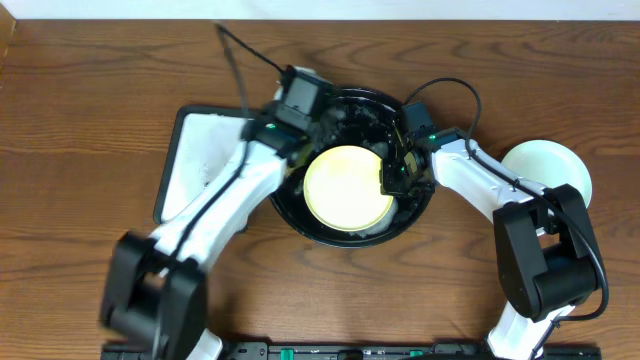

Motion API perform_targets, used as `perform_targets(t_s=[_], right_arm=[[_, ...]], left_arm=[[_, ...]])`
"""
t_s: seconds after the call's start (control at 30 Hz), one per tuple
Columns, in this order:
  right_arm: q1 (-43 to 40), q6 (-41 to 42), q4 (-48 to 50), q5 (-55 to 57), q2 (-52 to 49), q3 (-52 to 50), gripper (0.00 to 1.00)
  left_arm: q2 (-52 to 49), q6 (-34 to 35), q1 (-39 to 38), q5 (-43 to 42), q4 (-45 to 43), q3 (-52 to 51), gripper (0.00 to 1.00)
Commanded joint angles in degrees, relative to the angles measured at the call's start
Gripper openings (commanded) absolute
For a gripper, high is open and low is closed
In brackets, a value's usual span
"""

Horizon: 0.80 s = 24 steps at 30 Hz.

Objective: Clean dirty plates on tray and stack at the side
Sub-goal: 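Return the sponge to the soapy white tray with the left gripper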

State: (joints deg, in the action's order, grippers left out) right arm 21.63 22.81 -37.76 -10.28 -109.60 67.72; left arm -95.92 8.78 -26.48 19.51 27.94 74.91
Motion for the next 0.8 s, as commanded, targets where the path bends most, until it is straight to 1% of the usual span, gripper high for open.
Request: perform_targets(t_s=[0.0, 0.13, 0.2, 0.33, 0.47, 0.57, 0.63, 0.67, 0.77], right_arm=[[0.1, -2.0, -0.9, 3.0, -1.0, -1.0, 0.01], [0.1, -5.8, 0.2, 2.9, -1.0, -1.0, 0.01], [0.1, -8.1, 1.0, 2.9, -1.0, -1.0, 0.01], [0.1, -9.7, 2.1, 2.4, -0.9, -0.8, 0.01], [0.2, -10.3, 1.1, 2.3, 0.5, 1.3, 0.01], [0.9, -12.0, 0.0, 2.7, 3.1, 3.2, 0.01], [1.8, -12.2, -0.5, 5.5, 5.2, 4.0, 0.01], [2.5, -12.2, -0.8, 8.1, 6.6, 4.2, 0.01], [5.1, -12.5, -1.2, 16.5, 10.5, 4.3, 0.01]], left_arm=[[4.2, 2.2, 2.9, -2.0, 4.1, 0.0, 0.08], [6.1, 5.2, 9.3, -6.4, 12.0, 0.0, 0.08], [5.8, 5.5, 13.9, -11.4, 14.8, -0.9, 0.08], [4.8, 5.5, 21.5, -21.0, 14.9, -4.7, 0.08], [2.9, 5.5, 26.9, -26.9, 14.7, -7.7, 0.09], [1.5, 5.4, 28.4, -28.1, 14.7, -8.9, 0.15], [1.0, 5.4, 28.7, -28.0, 14.6, -9.3, 0.27], [0.8, 5.4, 28.7, -28.0, 14.6, -9.3, 0.38], [0.8, 5.4, 28.7, -27.9, 14.6, -9.3, 0.51]])
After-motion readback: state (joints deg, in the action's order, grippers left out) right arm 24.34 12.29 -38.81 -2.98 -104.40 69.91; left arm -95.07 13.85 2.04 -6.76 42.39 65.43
